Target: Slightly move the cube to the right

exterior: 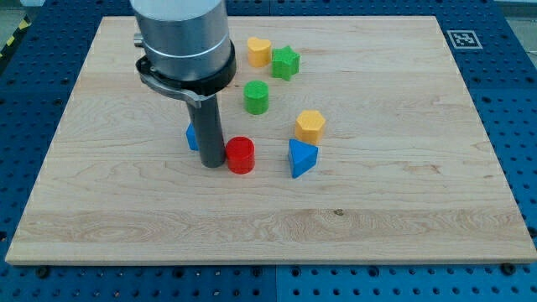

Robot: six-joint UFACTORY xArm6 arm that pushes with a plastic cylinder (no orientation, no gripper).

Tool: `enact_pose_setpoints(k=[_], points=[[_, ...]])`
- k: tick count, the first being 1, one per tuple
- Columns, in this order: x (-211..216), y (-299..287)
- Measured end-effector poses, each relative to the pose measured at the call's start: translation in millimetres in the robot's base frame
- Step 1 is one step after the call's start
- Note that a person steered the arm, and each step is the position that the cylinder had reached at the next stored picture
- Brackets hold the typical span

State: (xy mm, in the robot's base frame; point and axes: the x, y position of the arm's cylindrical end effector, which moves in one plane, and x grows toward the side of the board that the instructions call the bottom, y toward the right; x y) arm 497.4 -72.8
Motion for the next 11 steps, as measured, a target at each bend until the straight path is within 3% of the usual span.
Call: enact_pose_setpoints(k=[3,5,7,8,9,10,11], points=[[6.9,11.8],[60.1,-21.2],[75.2,-31.7],[56.0,-54.0],[10.3,-82.0],[-37.3,-79.9],[-51.3,-58.9]])
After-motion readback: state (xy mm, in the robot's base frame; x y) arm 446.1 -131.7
